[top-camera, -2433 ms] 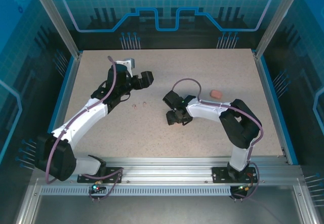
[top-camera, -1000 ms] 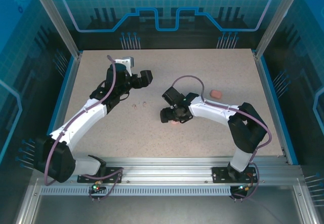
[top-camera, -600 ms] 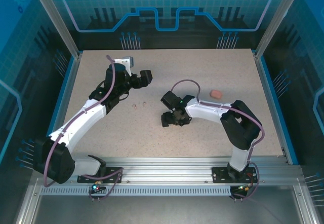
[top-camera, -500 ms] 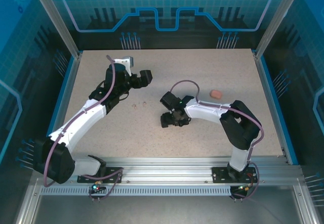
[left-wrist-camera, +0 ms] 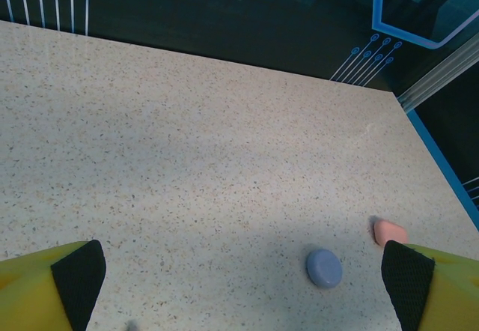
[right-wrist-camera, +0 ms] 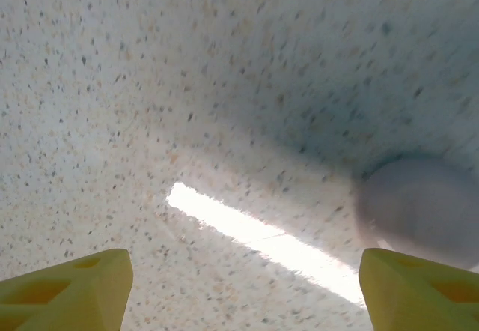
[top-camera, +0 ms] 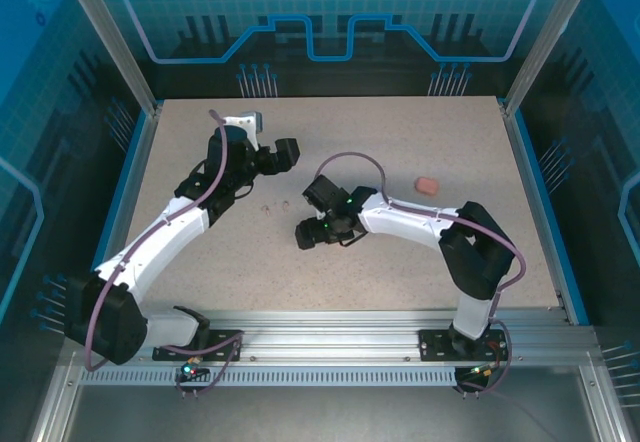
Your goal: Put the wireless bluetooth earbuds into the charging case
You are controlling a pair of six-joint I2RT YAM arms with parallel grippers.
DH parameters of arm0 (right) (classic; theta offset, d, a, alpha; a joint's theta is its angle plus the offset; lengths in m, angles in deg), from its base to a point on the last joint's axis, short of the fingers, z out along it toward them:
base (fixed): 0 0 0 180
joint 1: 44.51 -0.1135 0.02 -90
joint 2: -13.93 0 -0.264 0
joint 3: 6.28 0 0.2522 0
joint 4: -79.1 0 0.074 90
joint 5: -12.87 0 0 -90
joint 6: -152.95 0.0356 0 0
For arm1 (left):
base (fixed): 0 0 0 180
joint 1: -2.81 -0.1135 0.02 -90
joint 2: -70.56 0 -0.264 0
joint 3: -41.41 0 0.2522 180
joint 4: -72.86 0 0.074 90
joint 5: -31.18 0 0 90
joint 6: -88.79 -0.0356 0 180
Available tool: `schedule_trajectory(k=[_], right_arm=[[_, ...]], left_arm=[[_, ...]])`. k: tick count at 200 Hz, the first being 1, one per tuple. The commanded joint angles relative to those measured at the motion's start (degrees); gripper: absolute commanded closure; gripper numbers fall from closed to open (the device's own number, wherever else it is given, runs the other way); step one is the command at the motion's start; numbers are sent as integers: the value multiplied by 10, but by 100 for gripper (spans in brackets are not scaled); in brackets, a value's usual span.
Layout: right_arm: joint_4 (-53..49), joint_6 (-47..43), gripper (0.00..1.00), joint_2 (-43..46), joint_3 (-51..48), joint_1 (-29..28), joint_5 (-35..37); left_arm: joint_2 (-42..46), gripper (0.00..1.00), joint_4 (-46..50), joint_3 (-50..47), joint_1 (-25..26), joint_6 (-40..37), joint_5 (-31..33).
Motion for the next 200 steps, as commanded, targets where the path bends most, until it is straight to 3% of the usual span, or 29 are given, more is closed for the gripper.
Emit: schedule_trajectory(k=[1,31,79,144,200], right_arm=[[-48,-83,18,-19,38,24,30],[-53,-129,19,-79,63,44,37],[-40,-129,20,-108,70,57,12],[-23,-101,22,-48,-6,52,-33],[-39,-72,22,1,-37,19,-11]], left_arm=[[21,1,2,-3,5,-11,10],[23,1,3,-4,5,-8,8],[24,1,4,-7,5,-10,9],[16,1,-1,-4,5,-9,7],[13,1,1,1,5,-14,7]])
